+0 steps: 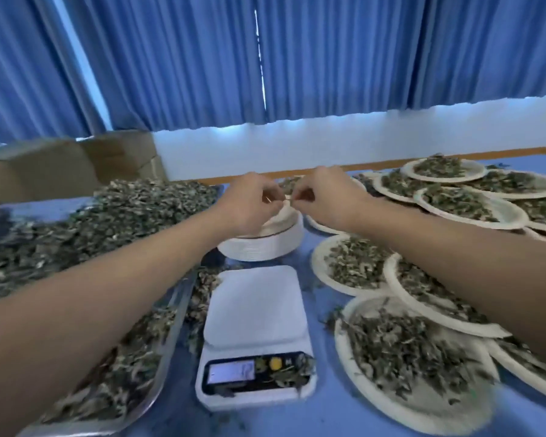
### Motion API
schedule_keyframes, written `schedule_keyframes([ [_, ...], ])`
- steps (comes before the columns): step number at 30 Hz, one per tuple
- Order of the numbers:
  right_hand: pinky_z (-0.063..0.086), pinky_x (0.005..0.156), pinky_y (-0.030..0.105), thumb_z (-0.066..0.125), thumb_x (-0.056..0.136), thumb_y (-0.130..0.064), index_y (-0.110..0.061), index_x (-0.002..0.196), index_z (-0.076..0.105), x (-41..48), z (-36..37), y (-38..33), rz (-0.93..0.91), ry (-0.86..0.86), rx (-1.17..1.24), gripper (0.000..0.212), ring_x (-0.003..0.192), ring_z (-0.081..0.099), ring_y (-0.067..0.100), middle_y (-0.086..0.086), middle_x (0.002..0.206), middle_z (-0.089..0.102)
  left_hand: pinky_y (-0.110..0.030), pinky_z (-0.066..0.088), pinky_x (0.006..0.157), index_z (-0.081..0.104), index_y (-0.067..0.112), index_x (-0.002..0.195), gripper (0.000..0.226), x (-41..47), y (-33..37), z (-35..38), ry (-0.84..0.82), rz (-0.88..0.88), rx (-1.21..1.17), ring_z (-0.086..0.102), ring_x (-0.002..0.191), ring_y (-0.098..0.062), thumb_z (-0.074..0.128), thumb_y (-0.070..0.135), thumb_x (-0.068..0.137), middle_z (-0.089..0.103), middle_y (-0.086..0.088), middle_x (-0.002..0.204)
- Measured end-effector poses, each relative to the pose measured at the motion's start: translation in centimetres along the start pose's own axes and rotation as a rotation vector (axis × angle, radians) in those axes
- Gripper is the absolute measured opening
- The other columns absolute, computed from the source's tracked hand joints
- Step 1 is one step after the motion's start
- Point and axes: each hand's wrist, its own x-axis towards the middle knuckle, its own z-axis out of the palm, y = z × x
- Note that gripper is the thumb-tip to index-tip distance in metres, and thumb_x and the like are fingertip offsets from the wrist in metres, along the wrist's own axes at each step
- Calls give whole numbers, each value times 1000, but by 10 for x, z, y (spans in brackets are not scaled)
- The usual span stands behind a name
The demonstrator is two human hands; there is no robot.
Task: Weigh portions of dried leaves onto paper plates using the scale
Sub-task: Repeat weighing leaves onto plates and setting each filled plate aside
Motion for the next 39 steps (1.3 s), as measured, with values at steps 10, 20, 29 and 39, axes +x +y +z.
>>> schedule_keyframes([
  [10,46,73,34,72,94,-26,-21,86,81,36,42,-15,-230,-223,4,13,75,58,7,-9,81,69,-31,52,87,76,21,114,22,-35,-88,-11,-100,40,79,65,97,-13,66,29,97,74,4,111],
  [20,51,77,41,71,93,-36,-34,98,81,37,36,-9,-270,-318,-30,11,76,57,0,-22,83,62,-34,50,91,81,19,104,15,-25,-85,-9,-145,206,8,68,94,-8,73,21,92,77,8,101],
  [29,49,74,39,65,97,-39,-34,103,81,35,34,-17,-368,-339,-122,17,75,58,8,-17,86,60,-21,47,89,81,23,105,16,-19,-98,-11,-158,237,-32,65,95,-1,75,25,91,76,13,103],
  [39,52,71,43,60,97,-44,-36,103,81,32,31,-24,-398,-326,-155,23,79,61,15,-13,90,65,-12,43,83,81,23,103,15,-20,-100,-10,-147,239,-27,64,89,4,75,25,90,75,15,100],
])
